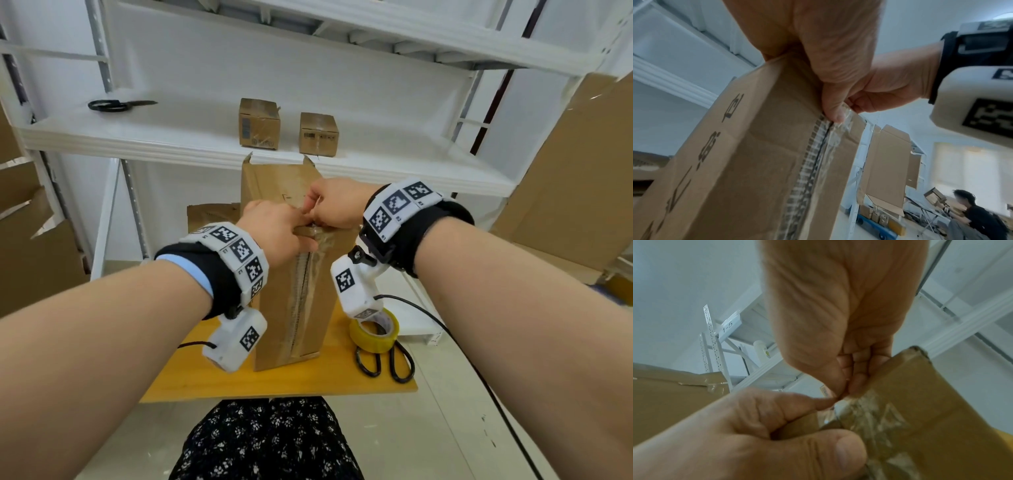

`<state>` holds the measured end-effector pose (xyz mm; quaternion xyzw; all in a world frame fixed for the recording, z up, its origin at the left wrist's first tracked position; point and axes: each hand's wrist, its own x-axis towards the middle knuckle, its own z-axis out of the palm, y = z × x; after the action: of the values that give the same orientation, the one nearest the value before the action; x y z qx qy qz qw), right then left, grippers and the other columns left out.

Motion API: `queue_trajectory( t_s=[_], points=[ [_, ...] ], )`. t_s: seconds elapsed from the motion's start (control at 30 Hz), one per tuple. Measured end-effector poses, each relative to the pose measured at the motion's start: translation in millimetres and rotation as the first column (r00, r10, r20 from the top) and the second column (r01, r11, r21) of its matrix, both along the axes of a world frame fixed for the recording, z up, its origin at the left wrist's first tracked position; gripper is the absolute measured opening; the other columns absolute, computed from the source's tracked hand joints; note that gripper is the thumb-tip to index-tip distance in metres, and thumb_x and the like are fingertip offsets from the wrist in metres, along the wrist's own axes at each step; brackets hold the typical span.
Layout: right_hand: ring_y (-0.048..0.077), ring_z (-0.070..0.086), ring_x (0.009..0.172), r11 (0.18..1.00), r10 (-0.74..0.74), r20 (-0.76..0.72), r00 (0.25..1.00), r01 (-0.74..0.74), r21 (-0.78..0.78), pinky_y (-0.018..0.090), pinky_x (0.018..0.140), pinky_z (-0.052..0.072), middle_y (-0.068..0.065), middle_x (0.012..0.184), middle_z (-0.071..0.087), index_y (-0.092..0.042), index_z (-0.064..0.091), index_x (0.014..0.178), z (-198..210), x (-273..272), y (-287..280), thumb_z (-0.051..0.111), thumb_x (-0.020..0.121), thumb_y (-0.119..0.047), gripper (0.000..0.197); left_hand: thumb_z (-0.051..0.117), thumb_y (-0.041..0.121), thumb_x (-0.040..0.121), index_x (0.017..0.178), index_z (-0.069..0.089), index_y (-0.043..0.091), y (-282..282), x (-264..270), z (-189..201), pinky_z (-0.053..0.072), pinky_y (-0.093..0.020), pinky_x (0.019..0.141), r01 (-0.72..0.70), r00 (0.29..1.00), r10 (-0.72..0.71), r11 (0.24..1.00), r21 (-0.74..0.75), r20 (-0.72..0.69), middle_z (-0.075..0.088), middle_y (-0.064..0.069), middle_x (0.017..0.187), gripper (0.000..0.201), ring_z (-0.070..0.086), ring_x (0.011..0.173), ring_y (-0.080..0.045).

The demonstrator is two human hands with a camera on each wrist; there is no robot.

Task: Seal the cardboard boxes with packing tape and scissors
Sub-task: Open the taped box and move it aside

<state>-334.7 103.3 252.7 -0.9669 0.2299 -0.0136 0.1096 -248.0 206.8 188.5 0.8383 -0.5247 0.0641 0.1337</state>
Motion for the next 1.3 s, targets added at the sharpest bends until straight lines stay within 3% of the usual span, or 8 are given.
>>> queue_trajectory(
  t_s=[0.13, 0.27, 0.4, 0.5, 0.63, 0.87, 1.07, 1.3],
  points=[
    [0.019, 0.060, 0.116, 0.999, -0.003, 0.059, 0.998, 0.005, -0.033, 0.030, 0.098, 0.049, 0.000, 0.129, 0.063, -0.019, 0.059, 0.134, -3.3, 2.2, 1.3, 0.058, 0.098, -0.019, 0.036, 0.055, 0.061, 0.086, 0.136, 0.051, 0.038, 6.7, 6.5, 5.0, 0.042, -0.044, 0.102, -0.006, 0.999, 0.006, 1.000, 0.024, -0.037, 0.062, 0.005, 0.128, 0.055, 0.056, 0.117, -0.022],
    [0.018, 0.061, 0.113, 0.999, 0.038, 0.030, 0.999, -0.037, -0.038, 0.032, 0.099, 0.050, -0.001, 0.125, 0.064, -0.022, 0.057, 0.137, -10.5, 0.5, -0.8, 0.053, 0.099, -0.018, 0.038, 0.057, 0.059, 0.085, 0.134, 0.053, 0.038, 13.4, 3.1, 0.5, 0.042, -0.043, 0.102, -0.016, 1.000, 0.016, 1.000, -0.015, -0.020, 0.064, 0.004, 0.127, 0.054, 0.057, 0.116, -0.022],
    [0.010, 0.059, 0.116, 0.995, 0.095, -0.009, 0.995, -0.094, 0.038, 0.021, 0.097, 0.044, -0.006, 0.133, 0.061, -0.023, 0.051, 0.143, 2.1, -10.4, -6.8, 0.060, 0.094, -0.050, 0.056, 0.059, 0.054, 0.084, 0.114, 0.068, 0.031, 10.8, -4.5, 9.9, 0.048, -0.041, 0.092, -0.048, 0.998, 0.047, 0.999, -0.011, -0.038, 0.070, -0.001, 0.101, 0.039, 0.062, 0.100, -0.026],
    [0.015, 0.051, 0.129, 0.983, 0.178, -0.005, 0.984, -0.178, 0.034, 0.033, 0.111, 0.039, -0.002, 0.144, 0.052, -0.023, 0.040, 0.150, -12.4, -13.4, -14.5, 0.066, 0.081, -0.064, 0.085, 0.051, 0.062, 0.077, 0.095, 0.074, 0.025, 9.1, -1.6, 23.2, 0.051, -0.033, 0.062, -0.029, 1.000, 0.029, 0.998, 0.056, 0.002, 0.066, -0.002, 0.072, 0.047, 0.061, 0.070, -0.023],
    [0.025, 0.035, 0.137, 0.985, 0.172, 0.105, 0.980, -0.168, -0.046, 0.044, 0.115, 0.031, 0.005, 0.149, 0.038, -0.034, 0.034, 0.151, -43.1, -21.7, -28.8, 0.067, 0.057, -0.082, 0.112, 0.058, 0.066, 0.062, 0.092, 0.076, 0.021, 3.9, 4.2, 29.9, 0.055, -0.042, 0.066, -0.001, 1.000, 0.002, 0.996, 0.088, -0.012, 0.071, -0.004, 0.082, 0.057, 0.063, 0.074, -0.021],
    [0.027, 0.029, 0.132, 0.991, 0.045, 0.265, 0.963, -0.010, -0.132, 0.043, 0.113, 0.033, 0.002, 0.138, 0.037, -0.035, 0.041, 0.146, -68.1, -20.7, -26.6, 0.082, 0.065, -0.058, 0.094, 0.054, 0.060, 0.086, 0.092, 0.078, 0.020, -1.1, -2.9, 28.0, 0.046, -0.033, 0.061, 0.036, 0.998, -0.037, 0.999, -0.007, -0.050, 0.068, -0.009, 0.075, 0.047, 0.059, 0.070, -0.023],
    [0.029, 0.036, 0.135, 0.992, -0.068, 0.379, 0.923, 0.104, -0.076, 0.049, 0.103, 0.046, 0.005, 0.148, 0.022, -0.038, 0.022, 0.150, -83.0, -19.7, -21.2, 0.087, 0.060, -0.055, 0.113, 0.059, 0.058, 0.083, 0.102, 0.074, 0.015, 5.7, -1.8, 17.6, 0.052, -0.046, 0.084, 0.024, 0.999, -0.025, 1.000, -0.015, -0.030, 0.071, -0.011, 0.098, 0.049, 0.063, 0.093, -0.029],
    [0.019, 0.046, 0.116, 0.955, -0.249, 0.612, 0.751, 0.085, 0.285, 0.029, 0.097, 0.040, 0.008, 0.144, 0.027, -0.037, 0.005, 0.155, -119.7, -36.4, -13.3, 0.090, 0.067, -0.035, 0.122, 0.058, 0.055, 0.085, 0.120, 0.067, 0.017, 6.4, -4.7, 10.7, 0.049, -0.039, 0.084, 0.018, 0.999, -0.015, 0.997, -0.071, 0.052, 0.068, -0.012, 0.113, 0.053, 0.060, 0.103, -0.030]
  ],
)
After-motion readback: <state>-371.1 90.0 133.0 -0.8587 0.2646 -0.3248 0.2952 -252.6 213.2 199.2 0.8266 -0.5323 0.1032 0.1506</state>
